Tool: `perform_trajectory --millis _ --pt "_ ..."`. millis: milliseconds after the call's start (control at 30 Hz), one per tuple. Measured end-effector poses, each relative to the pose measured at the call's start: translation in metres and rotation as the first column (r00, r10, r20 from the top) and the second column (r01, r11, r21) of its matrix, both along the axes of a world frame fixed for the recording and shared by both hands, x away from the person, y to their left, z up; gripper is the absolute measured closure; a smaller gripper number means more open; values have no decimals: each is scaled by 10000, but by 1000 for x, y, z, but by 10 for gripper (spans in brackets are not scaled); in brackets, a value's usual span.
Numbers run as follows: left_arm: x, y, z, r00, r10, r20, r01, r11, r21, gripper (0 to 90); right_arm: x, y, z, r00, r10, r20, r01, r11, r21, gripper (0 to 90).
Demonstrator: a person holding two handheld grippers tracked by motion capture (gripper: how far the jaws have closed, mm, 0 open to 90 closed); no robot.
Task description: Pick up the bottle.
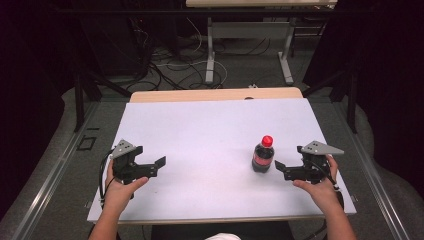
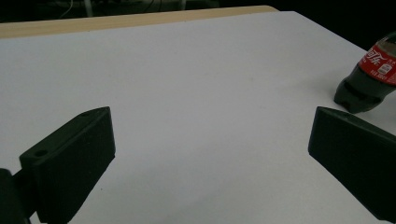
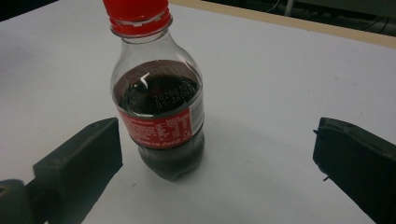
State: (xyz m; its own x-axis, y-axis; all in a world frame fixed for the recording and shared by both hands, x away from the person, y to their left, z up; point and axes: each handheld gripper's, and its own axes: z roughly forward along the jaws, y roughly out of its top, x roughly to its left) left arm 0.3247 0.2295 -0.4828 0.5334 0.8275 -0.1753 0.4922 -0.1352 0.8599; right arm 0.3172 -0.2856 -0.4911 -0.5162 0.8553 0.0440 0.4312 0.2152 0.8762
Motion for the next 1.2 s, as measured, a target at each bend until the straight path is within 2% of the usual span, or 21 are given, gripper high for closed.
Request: perform_trajectory --millis 133,300,333,367,467,533,633,667,733,867,900,1000,1033,1200 --pt "0 -2 -1 10000 -74 1 74 9999 145 9 -1 5 0 9997 264 7 -264 9996 111 19" --pt "-2 -3 -2 9999 -100 -117 100 9999 46 11 3 10 -5 9987 500 106 -501 9987 126 38" --pt "-2 -3 -2 9999 -113 -86 114 9999 83 11 4 13 -9 9988 486 89 -488 9984 297 61" --pt "-3 -3 -3 9999 -86 -111 88 9999 111 11 6 16 -11 9988 485 9 -485 9981 384 65" --pt "-3 -3 -3 9999 -98 -67 99 9998 192 11 8 19 -15 9986 501 -173 -496 9984 255 68" --pt "-3 -3 -3 9998 -63 -174 65 9999 108 11 13 23 -21 9984 484 -309 -474 9984 303 81" --pt "-3 -4 -4 9998 -46 -173 49 9999 127 11 17 25 -25 9985 459 -303 -450 9985 302 106" --pt "-3 -4 -4 9999 -98 -137 102 9996 253 11 20 29 -29 9982 480 -351 -468 9983 344 130" --pt "-3 -5 -5 9998 -112 -188 115 9998 181 11 23 32 -31 9962 727 -482 -706 9966 427 152" --pt "-2 -6 -5 9997 -153 -193 159 9994 308 11 27 37 -32 9966 709 -430 -696 9971 317 163" --pt "-2 -7 -6 9996 -130 -263 135 9997 224 11 28 38 -32 9958 839 -374 -827 9961 314 177" --pt "-2 -6 -7 9996 -139 -242 147 9994 319 11 31 45 -30 9946 996 -309 -991 9949 166 262" --pt "-3 -7 -8 9995 -105 -287 112 9996 248 11 32 46 -30 9943 1041 -208 -1041 9946 32 268" --pt "-3 -6 -8 9995 -68 -306 75 9997 229 11 34 48 -29 9941 1061 -226 -1062 9943 -32 272"
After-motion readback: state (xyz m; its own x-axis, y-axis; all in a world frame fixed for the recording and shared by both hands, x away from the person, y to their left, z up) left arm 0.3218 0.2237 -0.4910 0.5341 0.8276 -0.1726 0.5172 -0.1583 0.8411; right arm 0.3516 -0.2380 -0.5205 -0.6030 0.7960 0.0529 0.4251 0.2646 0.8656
